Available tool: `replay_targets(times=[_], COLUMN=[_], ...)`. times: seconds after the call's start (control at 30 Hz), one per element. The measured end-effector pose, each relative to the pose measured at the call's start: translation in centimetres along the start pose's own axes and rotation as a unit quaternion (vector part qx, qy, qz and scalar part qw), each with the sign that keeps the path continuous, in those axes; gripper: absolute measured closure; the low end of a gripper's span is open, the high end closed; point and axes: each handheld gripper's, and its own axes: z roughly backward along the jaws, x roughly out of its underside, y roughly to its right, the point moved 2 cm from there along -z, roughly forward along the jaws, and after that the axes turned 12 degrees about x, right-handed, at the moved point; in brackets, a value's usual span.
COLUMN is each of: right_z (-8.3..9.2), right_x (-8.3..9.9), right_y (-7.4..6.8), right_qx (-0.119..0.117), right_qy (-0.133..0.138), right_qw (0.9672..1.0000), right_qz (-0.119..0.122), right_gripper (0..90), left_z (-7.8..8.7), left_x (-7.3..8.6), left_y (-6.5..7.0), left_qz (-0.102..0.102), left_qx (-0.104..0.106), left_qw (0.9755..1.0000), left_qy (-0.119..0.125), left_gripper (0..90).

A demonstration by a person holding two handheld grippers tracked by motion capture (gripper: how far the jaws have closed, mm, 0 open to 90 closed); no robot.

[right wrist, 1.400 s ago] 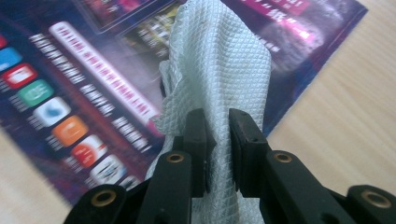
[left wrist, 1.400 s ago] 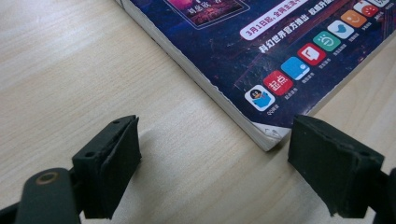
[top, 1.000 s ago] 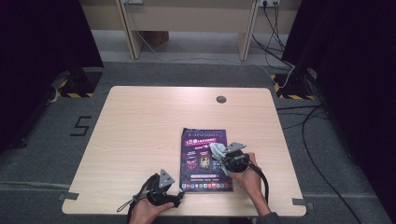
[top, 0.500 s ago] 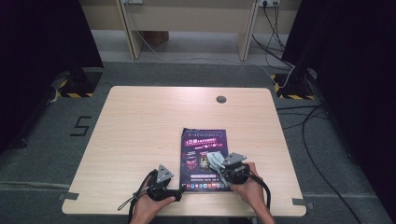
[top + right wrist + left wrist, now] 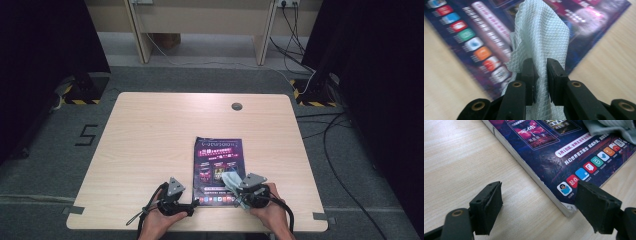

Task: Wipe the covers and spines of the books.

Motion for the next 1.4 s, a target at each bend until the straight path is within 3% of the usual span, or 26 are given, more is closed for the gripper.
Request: replay_targets(times=[0.43,0.6,0.87,1.4], right_z=[-4.0,-5.5,-7.6,-11.1], right_x=[-2.8,-4.0,-5.9,-8.7], right_y=[4.2,5.5,7.3,10.2], right_qx=[0.038,0.048,0.062,0.075], right_qy=[-0.026,-0.036,-0.056,-0.068], right_qw=[0.9976,0.9964,0.9928,0.9894], right_qz=[-0.051,-0.06,-0.087,-0.104], right_gripper=[77.5,77.6,77.6,77.3], left_z=[-0.1,-0.1,-0.1,-0.2], left_x=[0.0,0.0,-0.1,-0.2], left_y=[-0.2,-0.2,-0.3,-0.5], left_qz=[0.005,0.005,0.0,-0.005], left_qx=[0.005,0.006,0.011,0.017], left_qw=[1.0,1.0,0.9999,0.9998], left_qy=[-0.003,-0.003,-0.006,-0.009], left_gripper=[20.0,20.0,19.5,18.7])
